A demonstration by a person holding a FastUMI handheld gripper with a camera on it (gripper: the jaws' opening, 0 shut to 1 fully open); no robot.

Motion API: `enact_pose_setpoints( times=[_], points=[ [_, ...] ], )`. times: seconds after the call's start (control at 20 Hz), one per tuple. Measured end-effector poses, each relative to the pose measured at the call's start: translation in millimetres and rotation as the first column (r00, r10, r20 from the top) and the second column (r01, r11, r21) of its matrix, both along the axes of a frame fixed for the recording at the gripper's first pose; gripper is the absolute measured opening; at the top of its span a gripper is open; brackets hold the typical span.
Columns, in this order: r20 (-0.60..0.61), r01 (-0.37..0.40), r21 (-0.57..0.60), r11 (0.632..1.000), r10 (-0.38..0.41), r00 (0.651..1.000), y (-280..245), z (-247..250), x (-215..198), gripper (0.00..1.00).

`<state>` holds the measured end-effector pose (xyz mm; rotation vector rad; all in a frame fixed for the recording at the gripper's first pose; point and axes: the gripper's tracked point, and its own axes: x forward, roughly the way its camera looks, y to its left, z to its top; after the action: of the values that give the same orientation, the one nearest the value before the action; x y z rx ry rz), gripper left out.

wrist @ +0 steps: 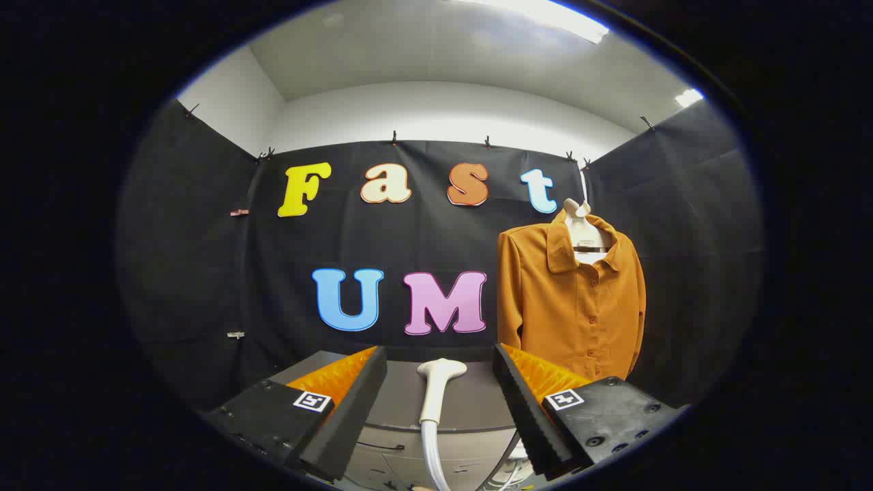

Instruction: Iron the clothes twice with a garment steamer, once on the left side and once on the right side.

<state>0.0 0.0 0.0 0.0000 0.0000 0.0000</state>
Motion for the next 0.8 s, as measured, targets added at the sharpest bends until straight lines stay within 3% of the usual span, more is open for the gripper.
enact_pose_setpoints(
  times=[0.8],
  points=[
    [0.035, -0.024, -0.026, 0.999, 0.024, 0.999, 15.6, 9.0, 0.3, 0.98]
  ],
)
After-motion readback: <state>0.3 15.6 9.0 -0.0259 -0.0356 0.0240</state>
